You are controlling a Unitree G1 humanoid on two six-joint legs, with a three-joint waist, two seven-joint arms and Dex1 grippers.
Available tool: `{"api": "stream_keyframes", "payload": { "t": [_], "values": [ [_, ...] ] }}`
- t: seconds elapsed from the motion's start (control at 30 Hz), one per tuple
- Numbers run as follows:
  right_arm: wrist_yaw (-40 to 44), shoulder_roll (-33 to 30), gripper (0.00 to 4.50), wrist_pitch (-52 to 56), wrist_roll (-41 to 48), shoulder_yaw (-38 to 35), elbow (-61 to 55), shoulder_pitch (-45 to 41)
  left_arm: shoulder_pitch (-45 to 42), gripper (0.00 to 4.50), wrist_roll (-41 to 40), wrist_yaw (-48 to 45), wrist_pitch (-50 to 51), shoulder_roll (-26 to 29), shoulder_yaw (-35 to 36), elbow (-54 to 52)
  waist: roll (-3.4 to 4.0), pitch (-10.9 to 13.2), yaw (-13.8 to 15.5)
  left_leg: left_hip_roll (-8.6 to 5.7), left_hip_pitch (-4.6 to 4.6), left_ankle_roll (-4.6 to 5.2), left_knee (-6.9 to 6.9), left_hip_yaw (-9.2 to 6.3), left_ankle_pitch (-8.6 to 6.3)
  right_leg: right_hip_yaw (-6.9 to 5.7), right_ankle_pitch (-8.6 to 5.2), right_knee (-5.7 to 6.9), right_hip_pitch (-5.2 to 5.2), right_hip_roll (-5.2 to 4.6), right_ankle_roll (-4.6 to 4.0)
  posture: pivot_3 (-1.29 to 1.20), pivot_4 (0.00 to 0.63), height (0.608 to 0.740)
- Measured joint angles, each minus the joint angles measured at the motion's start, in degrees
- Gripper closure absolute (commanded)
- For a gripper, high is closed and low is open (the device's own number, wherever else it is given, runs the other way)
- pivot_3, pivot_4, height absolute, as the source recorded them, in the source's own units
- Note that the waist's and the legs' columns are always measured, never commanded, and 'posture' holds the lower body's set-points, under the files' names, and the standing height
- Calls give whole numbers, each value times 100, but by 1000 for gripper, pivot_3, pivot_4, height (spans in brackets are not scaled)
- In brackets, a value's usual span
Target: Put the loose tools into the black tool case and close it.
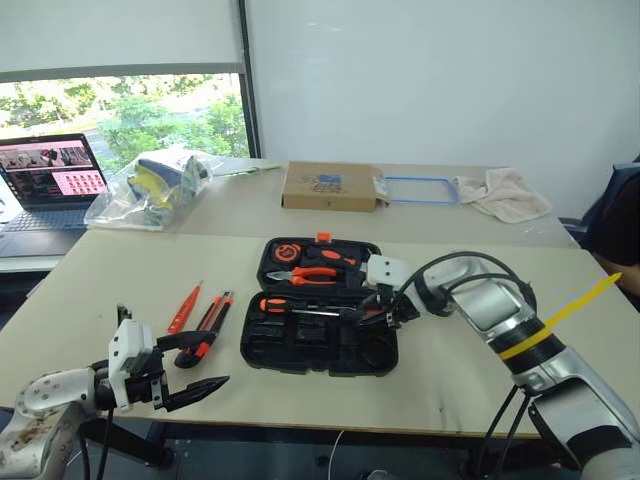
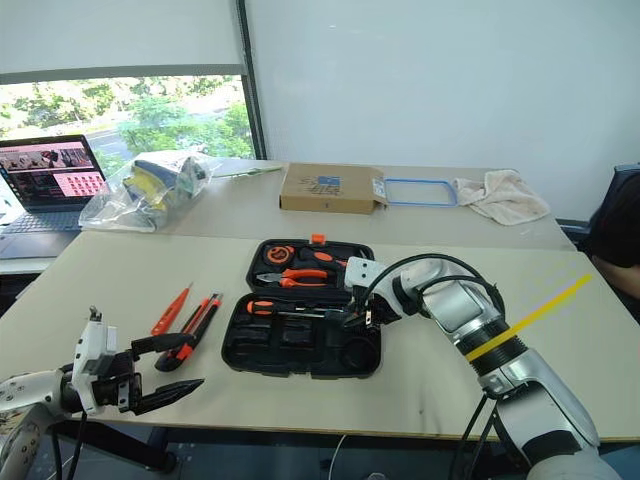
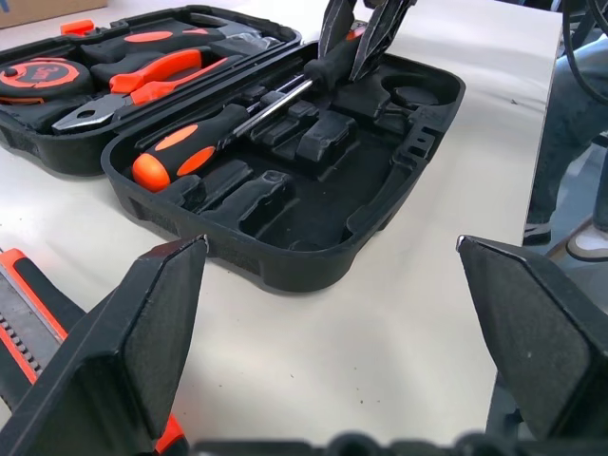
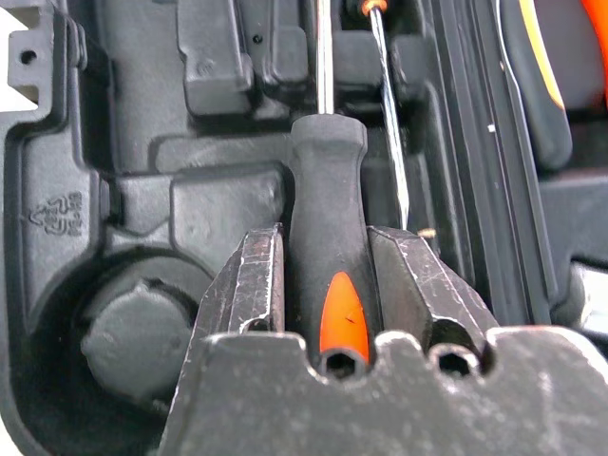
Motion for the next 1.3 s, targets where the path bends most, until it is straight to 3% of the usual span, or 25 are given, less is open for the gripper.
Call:
{"api": "stream_keyframes", "payload": {
  "t": [0.7, 0.77, 1.03, 1.2, 1.3],
  "values": [
    [168, 496, 3466, -898, -367, -42, 670, -140, -2, 0, 1, 52, -8, 0, -2, -3, 0, 0, -80, 4, 2, -6, -16, 1, 4, 5, 1, 4, -5, 8, -2, 0, 150, 740],
    [164, 534, 2458, -894, -396, -49, 676, -144, -2, 0, 1, 59, -8, 0, -2, -3, 0, 0, -88, 5, 2, -8, -19, 1, 4, 6, 1, 4, -6, 9, -2, 0, 150, 740],
    [395, 556, 34, -905, -313, -285, 550, -179, 19, 0, 1, 79, -10, 0, -2, -4, -1, -1, -140, 12, 6, -11, -28, 5, 6, 9, 2, 3, -6, 16, -4, 0, 150, 740],
    [840, 545, 34, -1002, 59, -438, 544, -182, 18, 0, 2, 81, -13, 0, -1, 7, 1, 1, -137, 10, 5, -13, -26, 5, 7, 10, 3, 5, -7, 14, -5, 0, 150, 740],
    [963, 526, 692, -1052, 314, -715, 558, -219, 18, 0, 5, 89, -18, 0, 5, 12, 1, 1, -110, 9, 4, -12, -26, 5, 7, 9, 3, 4, -7, 12, -5, 0, 150, 740]
  ]
}}
